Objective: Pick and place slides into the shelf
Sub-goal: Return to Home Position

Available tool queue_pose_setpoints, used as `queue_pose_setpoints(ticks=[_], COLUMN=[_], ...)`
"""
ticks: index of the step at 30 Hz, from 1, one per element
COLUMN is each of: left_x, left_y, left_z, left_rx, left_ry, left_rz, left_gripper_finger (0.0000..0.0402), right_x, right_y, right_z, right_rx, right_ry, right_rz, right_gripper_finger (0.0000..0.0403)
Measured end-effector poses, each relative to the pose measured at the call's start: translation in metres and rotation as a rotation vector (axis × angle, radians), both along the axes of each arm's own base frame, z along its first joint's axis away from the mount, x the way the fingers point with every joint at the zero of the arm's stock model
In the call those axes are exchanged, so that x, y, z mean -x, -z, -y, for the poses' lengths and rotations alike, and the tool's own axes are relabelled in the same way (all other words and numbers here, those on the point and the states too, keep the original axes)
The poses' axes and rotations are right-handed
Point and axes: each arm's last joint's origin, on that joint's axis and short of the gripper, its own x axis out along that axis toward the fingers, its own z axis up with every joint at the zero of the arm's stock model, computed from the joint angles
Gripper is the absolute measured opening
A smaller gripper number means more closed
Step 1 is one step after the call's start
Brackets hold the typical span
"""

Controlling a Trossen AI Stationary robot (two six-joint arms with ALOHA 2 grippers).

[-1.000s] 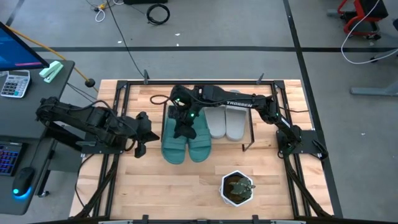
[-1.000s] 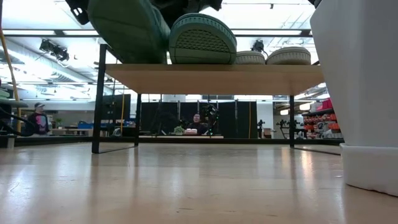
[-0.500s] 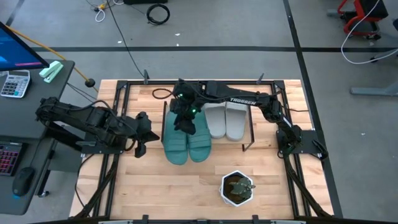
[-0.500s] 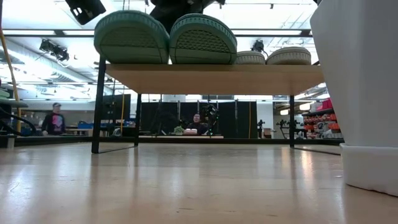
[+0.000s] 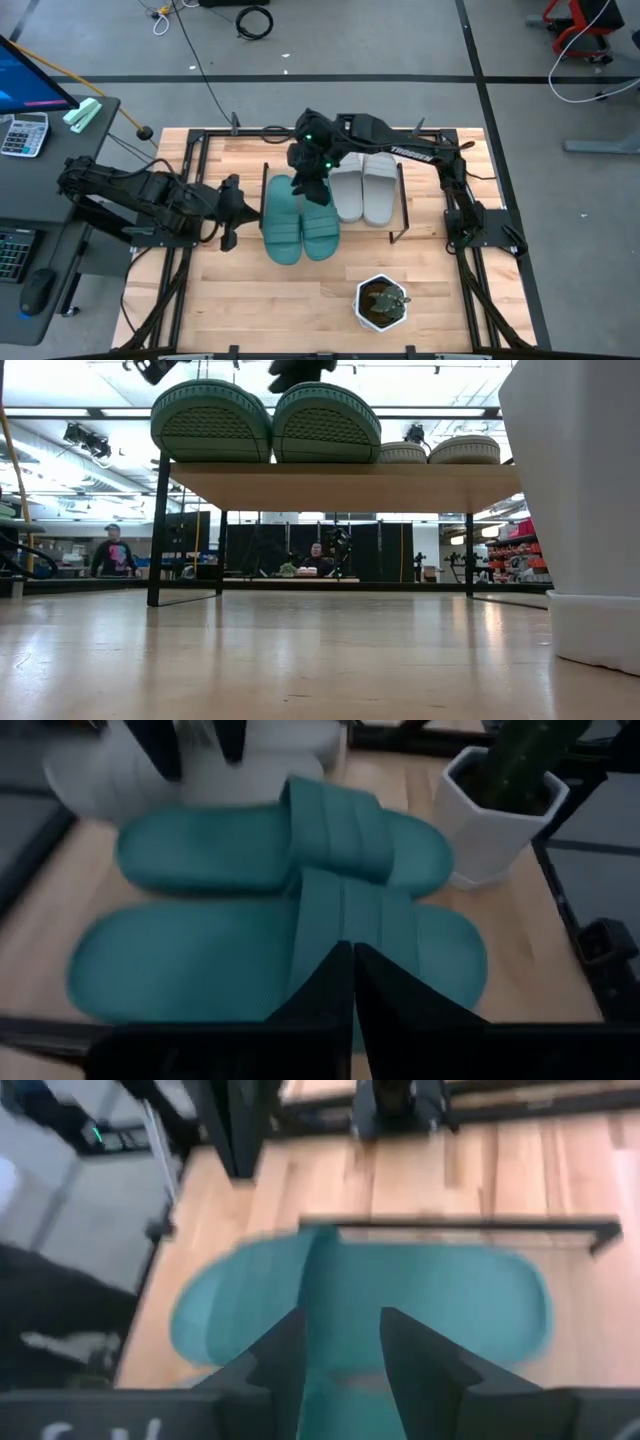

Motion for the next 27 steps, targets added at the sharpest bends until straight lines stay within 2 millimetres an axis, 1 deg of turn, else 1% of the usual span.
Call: queue_pose_setpoints(ticks=[5, 10, 12, 14, 16, 17, 19, 22, 24, 27], left_x=[-0.003, -0.007, -0.010, -0.013, -0.015, -0.016, -0.018, -0.022, -0.025, -0.028], left_y=[-0.005, -0.010, -0.013, -0.018, -0.023, -0.026, -0.032, -0.037, -0.038, -0.041], left_z=[-0.003, -0.013, -0.018, -0.022, -0.028, -0.030, -0.035, -0.042, -0.047, -0.052], left_rx=[-0.119, -0.154, -0.162, -0.175, -0.203, -0.235, -0.318, -0.409, -0.421, -0.373], left_ry=[-0.043, -0.085, -0.095, -0.094, -0.090, -0.085, -0.083, -0.096, -0.117, -0.135], left_rz=[0.055, 0.108, 0.141, 0.187, 0.237, 0.262, 0.301, 0.340, 0.356, 0.400], left_gripper_finger=[0.0005, 0.0013, 0.0020, 0.0022, 0.0017, 0.0011, 0.0005, 0.0009, 0.0008, 0.0004], right_x=[0.022, 0.050, 0.065, 0.080, 0.093, 0.099, 0.108, 0.119, 0.127, 0.136], right_y=[-0.012, -0.039, -0.050, -0.061, -0.071, -0.075, -0.082, -0.088, -0.091, -0.092], right_z=[-0.005, -0.011, -0.013, -0.015, -0.017, -0.017, -0.018, -0.019, -0.020, -0.021], right_rx=[0.096, 0.125, 0.134, 0.151, 0.169, 0.177, 0.201, 0.235, 0.245, 0.250], right_ry=[0.000, -0.015, -0.020, -0.005, 0.012, 0.017, 0.035, 0.062, 0.069, 0.080], right_rz=[-0.066, -0.051, -0.058, -0.057, -0.051, -0.045, -0.038, -0.046, -0.060, -0.091], right_gripper_finger=[0.0125, 0.0108, 0.0088, 0.0057, 0.0020, 0.0011, 0.0011, 0.0008, 0.0005, 0.0005])
